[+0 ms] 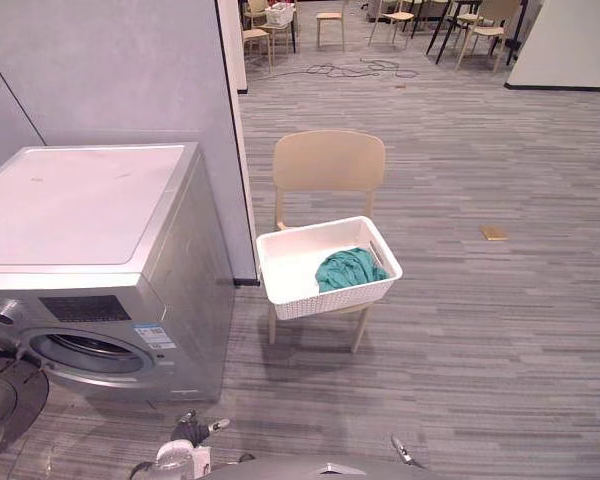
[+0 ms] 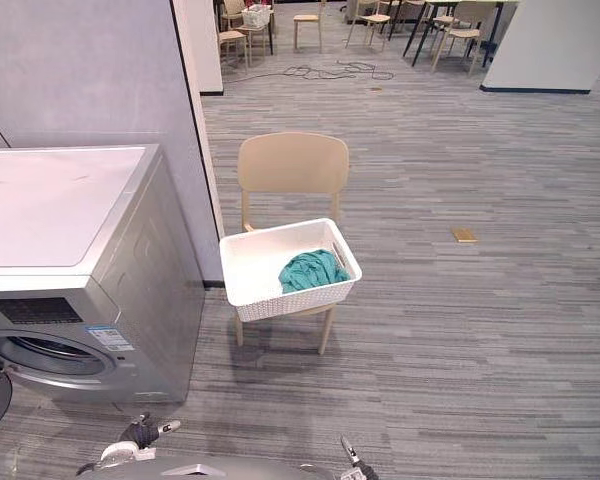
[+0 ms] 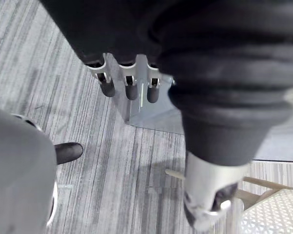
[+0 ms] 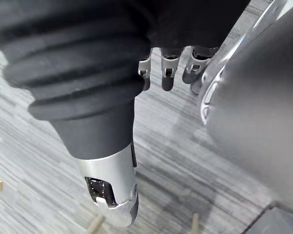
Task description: Pick up the laundry basket with both hands and put the clothes into the washing machine.
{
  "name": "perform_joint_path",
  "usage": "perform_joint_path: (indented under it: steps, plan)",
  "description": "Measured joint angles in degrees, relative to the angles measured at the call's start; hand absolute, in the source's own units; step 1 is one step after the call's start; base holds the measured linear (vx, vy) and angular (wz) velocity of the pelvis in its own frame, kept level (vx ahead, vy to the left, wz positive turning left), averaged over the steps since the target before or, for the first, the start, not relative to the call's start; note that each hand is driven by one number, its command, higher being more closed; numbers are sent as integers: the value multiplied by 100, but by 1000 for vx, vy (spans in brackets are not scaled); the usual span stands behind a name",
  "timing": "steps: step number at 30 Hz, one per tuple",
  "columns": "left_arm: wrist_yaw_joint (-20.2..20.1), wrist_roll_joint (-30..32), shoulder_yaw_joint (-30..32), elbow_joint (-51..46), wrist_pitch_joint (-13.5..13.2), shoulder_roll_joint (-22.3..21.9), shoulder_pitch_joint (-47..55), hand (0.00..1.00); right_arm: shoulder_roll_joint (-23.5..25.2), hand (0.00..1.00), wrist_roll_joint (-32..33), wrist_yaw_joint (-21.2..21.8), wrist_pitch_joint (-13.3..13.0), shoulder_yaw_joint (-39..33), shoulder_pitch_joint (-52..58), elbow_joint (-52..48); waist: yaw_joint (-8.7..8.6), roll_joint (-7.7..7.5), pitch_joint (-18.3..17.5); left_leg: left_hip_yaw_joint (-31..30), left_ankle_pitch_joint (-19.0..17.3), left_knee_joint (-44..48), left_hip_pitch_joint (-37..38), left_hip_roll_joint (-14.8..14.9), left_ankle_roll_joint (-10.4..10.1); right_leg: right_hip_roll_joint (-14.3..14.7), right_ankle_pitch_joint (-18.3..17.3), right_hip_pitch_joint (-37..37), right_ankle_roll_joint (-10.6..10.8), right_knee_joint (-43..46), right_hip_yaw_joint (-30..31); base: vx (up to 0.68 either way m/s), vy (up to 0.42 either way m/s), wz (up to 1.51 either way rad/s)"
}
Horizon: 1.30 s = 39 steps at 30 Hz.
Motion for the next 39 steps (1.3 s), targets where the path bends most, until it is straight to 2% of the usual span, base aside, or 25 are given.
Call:
perform_joint_path:
  steps: [1, 2, 3, 4, 5, 6, 8, 9, 11, 12, 13, 15, 16, 18, 20, 23, 26, 28, 29, 30, 32, 33, 34, 36, 39]
  plan:
    - [-7, -3, -129, -83, 1, 50, -4, 0, 42, 0, -44, 2, 14, 38, 52, -42, -4, -106, 4, -62, -124, 0, 22, -149, 13, -203, -124, -87, 199, 303, 1, 102, 59, 17]
    - [-7, -6, -176, -137, 2, 48, -11, 0, 14, 0, -47, 4, 18, 37, 140, -75, -21, -126, 14, -93, -161, 1, 36, -172, 17, -244, -117, -206, 224, 676, 81, 115, 75, 14]
    - [-21, -20, -300, -204, 1, 42, -21, 0, 33, 0, -45, 16, 24, 74, 191, -221, -16, -134, 71, -100, -162, 4, 83, -191, 18, -331, 59, -786, 216, 1817, 549, 95, 39, 17]
    - [-69, -63, -341, -228, 3, 48, -56, 0, 60, 0, -84, 35, 26, 90, 236, -348, -52, -200, 144, -137, -179, 11, 189, -184, 39, -311, 564, -1335, 179, 2911, 1000, 85, 48, 16]
    - [-92, -80, -344, -259, 2, 48, -70, 0, 67, 0, -124, 38, 27, 124, 256, -391, -57, -236, 201, -168, -190, 38, 275, -164, 54, -251, 884, -1555, 156, 3340, 1186, 132, -1, 23]
    - [-106, -120, -348, -328, 5, 47, -70, 0, 64, 0, -202, 42, 20, 200, 303, -395, -87, -167, 287, -260, -257, 89, 412, -60, 67, -57, 1204, -1849, 140, 4033, 1595, 126, -53, 27]
    - [-151, -199, -382, -366, -1, 31, -111, 0, 83, 0, -269, 57, 42, 235, 349, -390, -79, -238, 333, -292, -565, 552, 289, 184, -28, 199, 875, -2207, 181, 4401, 1828, 129, -97, 25]
    - [-201, -212, -404, -357, -2, 26, -131, 0, 80, 0, -269, 58, 73, 195, 381, -387, -67, -224, 331, -295, -668, 692, 252, 300, -84, 226, 759, -2352, 151, 4245, 1832, 150, -121, 3]
    - [-225, -209, -399, -173, -3, 5, -226, 0, 115, 0, -278, 58, 96, 125, 473, -368, -61, -152, 350, -332, -805, 807, 310, 483, -235, 180, 649, -2311, 109, 2738, 1996, 176, -175, -3]
    - [-226, -207, -387, -142, -1, 4, -241, 0, 124, 0, -287, 59, 118, 57, 489, -350, -69, -152, 350, -351, -827, 811, 329, 502, -268, 159, 681, -2236, 70, 2214, 2085, 191, -241, 10]
    - [-227, -198, -368, -101, -1, 0, -240, 0, 166, 0, -400, 57, 136, -123, 530, -240, -116, -137, 348, -442, -925, 860, 370, 584, -422, 133, 806, -1969, -52, 980, 2270, 229, -296, 18]
    - [-225, -143, -290, -80, -3, -14, -237, 0, 216, 0, -468, 52, 152, -271, 602, -106, -152, -139, 341, -593, -1066, 979, 391, 680, -632, 96, 1006, -1670, -86, 99, 2388, 285, -373, 41]
    - [-221, -88, -188, -65, -5, -84, -233, 0, 220, 0, -477, 55, 188, -283, 672, -52, -207, -93, 323, -785, -1163, 1048, 401, 773, -780, 62, 1443, -1559, 324, 46, 2203, 396, -526, 84]
    - [-237, -23, -36, 27, -7, -391, -160, 0, -49, 0, -495, 52, 199, -286, 703, 86, -252, 275, 189, -980, -1175, 981, 412, 1146, -818, 294, 962, -1612, 213, 499, 1706, 333, -411, 80]
    - [-244, 11, 54, 25, -18, -506, -121, 0, -218, 0, -493, 69, 202, -161, 692, 111, -251, 442, 153, -1055, -822, 970, 540, 1396, -848, 405, 487, -1554, -4, 1099, 1340, 347, -392, 60]
    - [-218, -4, 171, -50, -23, -513, -78, 0, -289, 0, -500, 71, 182, 205, 524, 52, -276, 381, 132, -1222, -636, 1430, 365, 1636, -725, 492, 215, -1208, -175, 1113, 916, 231, -335, 65]
    - [-206, -101, 167, -404, -27, -515, -50, 0, -379, 0, -791, 161, 88, 638, 288, -43, -183, 196, 104, -1402, -347, 3087, -468, 1813, -354, 596, 103, -841, -306, 931, 672, 124, -270, 35]
    - [-197, -103, 114, -471, -51, -491, -19, 0, -440, 0, -1057, 233, 40, 704, 166, -213, -72, 165, 90, -1307, 284, 4042, -972, 1953, -264, 646, 144, -624, -426, 769, 688, 127, -156, -21]
    - [-196, -102, 42, -463, -46, -474, -24, 0, -421, 0, -1161, 232, 28, 726, 76, -250, -72, 163, 86, -1207, 382, 4131, -1003, 1997, -237, 635, 160, -580, -451, 722, 689, 167, -81, -12]
    - [-200, -90, -124, -407, -45, -460, -42, 0, -399, 0, -1418, 224, 48, 928, 89, -485, -113, 150, 94, -956, 231, 4183, -1025, 2020, -298, 570, 168, -482, -466, 650, 640, 137, -28, 15]
    - [-198, -56, -399, -379, -39, -463, -44, 0, -424, 0, -1916, 202, 119, 1388, 275, -1361, -161, 137, 104, -490, -533, 3706, -981, 1649, -557, 398, 186, -403, -440, 558, 581, 77, 25, 27]
    - [-197, -40, -478, -362, -35, -454, -52, 0, -424, 0, -2035, 203, 129, 1528, 373, -1711, -166, 144, 111, -409, -649, 3331, -902, 1475, -610, 355, 197, -369, -421, 538, 559, 46, 128, 27]
    - [-198, 22, -673, -348, -8, -418, -59, 0, -455, 0, -2254, 265, 143, 1826, 686, -2723, -170, 267, 115, -339, -370, 2157, -678, 1068, -591, 411, 203, -353, -389, 560, 547, 33, 132, 28]
    - [-196, 76, -811, -204, 0, -258, -65, 0, -410, 0, -2296, 266, 239, 1964, 954, -3659, -226, 233, 119, -226, -420, 1495, -411, 974, -581, 536, 159, -366, -258, 438, 730, 23, 99, 38]
    - [-175, 251, -850, -109, 6, -62, -182, 0, -545, 0, -2299, 616, 187, 2340, 1461, -5494, -302, 133, 179, -259, -62, 888, -395, 789, -477, 480, 366, -445, -165, 115, 836, -38, 86, 14]
